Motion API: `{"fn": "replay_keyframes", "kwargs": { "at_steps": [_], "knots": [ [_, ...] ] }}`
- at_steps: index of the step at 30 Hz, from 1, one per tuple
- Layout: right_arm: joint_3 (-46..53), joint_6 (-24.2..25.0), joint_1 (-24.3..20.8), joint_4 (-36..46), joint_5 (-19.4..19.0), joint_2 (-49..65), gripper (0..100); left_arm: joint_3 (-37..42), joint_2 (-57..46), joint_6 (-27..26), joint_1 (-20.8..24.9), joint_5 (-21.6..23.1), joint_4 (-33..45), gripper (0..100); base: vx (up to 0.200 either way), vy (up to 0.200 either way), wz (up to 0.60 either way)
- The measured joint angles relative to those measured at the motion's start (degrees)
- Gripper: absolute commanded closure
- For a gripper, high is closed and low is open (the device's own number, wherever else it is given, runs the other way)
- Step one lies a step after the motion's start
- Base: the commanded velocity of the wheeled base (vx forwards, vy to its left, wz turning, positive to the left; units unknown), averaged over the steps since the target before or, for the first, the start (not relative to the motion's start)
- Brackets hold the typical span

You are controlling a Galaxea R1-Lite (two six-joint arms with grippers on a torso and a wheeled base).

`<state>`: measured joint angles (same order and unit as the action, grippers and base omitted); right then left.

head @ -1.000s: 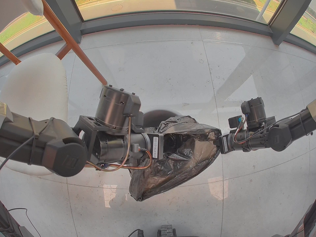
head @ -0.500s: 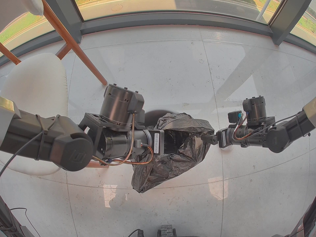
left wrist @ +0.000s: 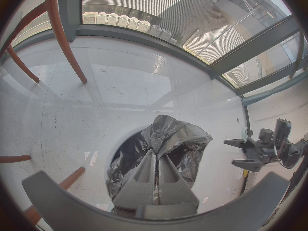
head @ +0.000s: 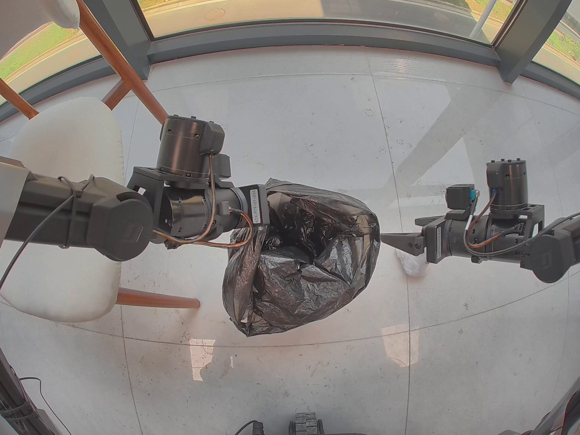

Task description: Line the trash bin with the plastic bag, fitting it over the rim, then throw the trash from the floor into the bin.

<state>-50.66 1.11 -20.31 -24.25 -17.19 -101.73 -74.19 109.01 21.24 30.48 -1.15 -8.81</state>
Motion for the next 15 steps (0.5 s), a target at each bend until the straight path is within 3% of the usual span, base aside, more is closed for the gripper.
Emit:
{"fn": "replay_keyframes", "kwargs": {
  "at_steps": [15],
  "knots": [
    [5.71, 0.72, 0.00, -0.52, 0.30, 6.69, 0, -5.41, 4.74, -0.09, -5.16, 0.93, -0.32, 100, 0.000, 0.000, 0.00]
  ]
}}
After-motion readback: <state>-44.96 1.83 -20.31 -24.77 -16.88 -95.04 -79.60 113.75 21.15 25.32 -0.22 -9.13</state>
